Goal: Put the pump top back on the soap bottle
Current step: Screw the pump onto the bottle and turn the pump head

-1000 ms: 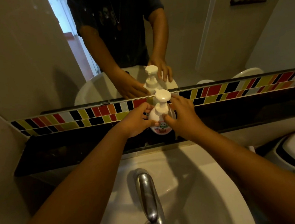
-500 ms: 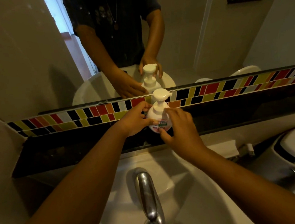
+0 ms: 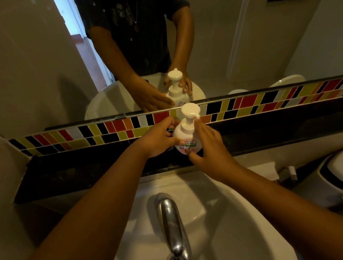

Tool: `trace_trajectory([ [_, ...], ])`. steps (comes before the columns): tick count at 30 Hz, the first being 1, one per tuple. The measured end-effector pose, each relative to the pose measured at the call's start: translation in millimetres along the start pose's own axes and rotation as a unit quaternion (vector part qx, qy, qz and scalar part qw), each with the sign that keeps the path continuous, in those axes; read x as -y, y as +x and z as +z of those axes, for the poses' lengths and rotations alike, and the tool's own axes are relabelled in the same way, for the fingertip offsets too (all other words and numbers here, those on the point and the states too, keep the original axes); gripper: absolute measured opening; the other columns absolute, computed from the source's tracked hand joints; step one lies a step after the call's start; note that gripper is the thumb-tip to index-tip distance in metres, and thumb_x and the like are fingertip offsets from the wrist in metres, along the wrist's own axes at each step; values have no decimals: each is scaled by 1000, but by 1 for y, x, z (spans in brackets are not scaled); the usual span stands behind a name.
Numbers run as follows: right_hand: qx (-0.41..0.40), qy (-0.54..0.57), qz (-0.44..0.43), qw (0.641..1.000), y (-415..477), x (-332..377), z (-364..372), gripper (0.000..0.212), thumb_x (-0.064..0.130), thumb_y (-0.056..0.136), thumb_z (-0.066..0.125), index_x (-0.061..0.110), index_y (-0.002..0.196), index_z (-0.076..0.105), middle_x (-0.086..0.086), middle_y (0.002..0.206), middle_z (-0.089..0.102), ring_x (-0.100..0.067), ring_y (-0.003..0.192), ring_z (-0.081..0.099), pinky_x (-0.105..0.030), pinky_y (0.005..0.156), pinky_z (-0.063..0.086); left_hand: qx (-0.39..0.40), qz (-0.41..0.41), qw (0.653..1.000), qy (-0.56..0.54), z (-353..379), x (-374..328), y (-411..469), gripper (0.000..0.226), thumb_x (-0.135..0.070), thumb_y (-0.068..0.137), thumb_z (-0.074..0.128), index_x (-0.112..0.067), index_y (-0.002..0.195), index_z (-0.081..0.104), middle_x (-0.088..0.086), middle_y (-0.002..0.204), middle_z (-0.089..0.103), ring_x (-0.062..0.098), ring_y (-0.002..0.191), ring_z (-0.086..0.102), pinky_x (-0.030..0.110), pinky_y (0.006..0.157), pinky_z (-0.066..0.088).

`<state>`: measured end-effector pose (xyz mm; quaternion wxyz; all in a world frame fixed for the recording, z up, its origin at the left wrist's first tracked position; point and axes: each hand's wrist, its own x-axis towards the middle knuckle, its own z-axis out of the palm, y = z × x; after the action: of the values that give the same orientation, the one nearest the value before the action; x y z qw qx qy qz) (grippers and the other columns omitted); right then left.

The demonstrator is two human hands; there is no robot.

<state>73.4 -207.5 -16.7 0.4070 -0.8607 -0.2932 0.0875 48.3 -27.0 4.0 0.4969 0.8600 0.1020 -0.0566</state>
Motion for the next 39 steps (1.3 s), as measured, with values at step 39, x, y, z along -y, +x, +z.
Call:
trace_trajectory([
  [39, -165, -32, 74, 983, 40, 17, 13, 49, 45, 84, 62, 16, 124, 54, -9, 127, 59, -25, 117, 55, -41, 95, 49, -98, 43, 994, -4, 27, 12, 4, 48, -15, 90, 66, -20, 134, 47, 3, 134, 47, 20, 124, 48, 30, 93, 45],
])
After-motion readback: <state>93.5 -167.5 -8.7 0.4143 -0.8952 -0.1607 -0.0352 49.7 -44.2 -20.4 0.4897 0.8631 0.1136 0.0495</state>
